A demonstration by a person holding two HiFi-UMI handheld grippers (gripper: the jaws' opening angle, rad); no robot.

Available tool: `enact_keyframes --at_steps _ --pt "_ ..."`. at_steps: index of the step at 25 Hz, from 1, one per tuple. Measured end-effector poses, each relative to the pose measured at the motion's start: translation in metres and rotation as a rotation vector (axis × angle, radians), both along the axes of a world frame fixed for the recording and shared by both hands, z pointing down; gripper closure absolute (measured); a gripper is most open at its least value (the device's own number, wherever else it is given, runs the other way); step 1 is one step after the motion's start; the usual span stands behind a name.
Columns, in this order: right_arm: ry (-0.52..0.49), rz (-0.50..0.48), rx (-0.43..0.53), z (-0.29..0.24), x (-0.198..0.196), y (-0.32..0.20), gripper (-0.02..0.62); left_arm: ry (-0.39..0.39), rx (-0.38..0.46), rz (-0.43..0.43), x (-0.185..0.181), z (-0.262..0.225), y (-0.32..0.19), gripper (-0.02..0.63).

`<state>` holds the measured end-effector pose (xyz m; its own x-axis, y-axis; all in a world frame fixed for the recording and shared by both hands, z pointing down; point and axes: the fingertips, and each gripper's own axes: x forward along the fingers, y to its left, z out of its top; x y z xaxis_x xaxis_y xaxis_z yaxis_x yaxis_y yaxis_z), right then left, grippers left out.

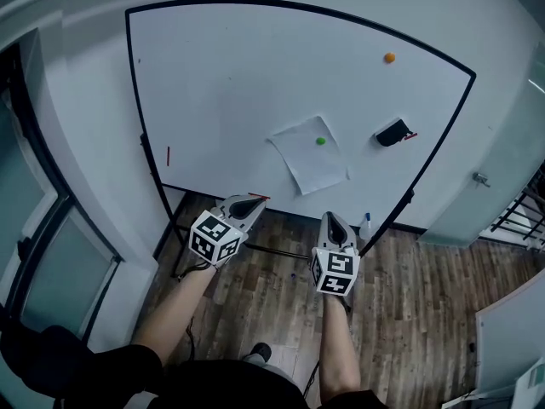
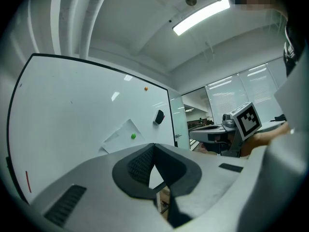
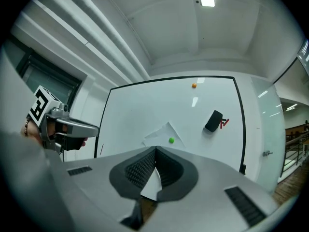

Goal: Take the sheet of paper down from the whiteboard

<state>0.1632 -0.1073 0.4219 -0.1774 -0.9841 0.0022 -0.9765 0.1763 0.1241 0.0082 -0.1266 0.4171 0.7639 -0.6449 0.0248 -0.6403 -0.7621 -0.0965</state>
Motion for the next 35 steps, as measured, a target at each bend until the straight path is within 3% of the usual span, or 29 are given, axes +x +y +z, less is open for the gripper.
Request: enact_keyframes --at_steps 13,22,29,35 --pt "-0.02 -0.022 0.068 -0.034 0.05 -0.085 0.572 -0.025 0.057 -0.021 0.045 -0.031 -0.079 0.586" --pt "-0.088 -0.043 0.037 -0.043 0.062 -0.117 0.572 -0.024 -0.015 -0.075 0.041 -0.038 -0.122 0.586" --pt "-0.07 -0.038 0.017 -0.039 0.049 -0.144 0.572 -0.024 -0.019 -0.024 0.052 -0.03 -0.149 0.587" --pt "-0.034 -0.04 -0.038 -0.022 0.02 -0.178 0.572 -0.027 -0.047 0.025 0.033 -0.018 -0.191 0.587"
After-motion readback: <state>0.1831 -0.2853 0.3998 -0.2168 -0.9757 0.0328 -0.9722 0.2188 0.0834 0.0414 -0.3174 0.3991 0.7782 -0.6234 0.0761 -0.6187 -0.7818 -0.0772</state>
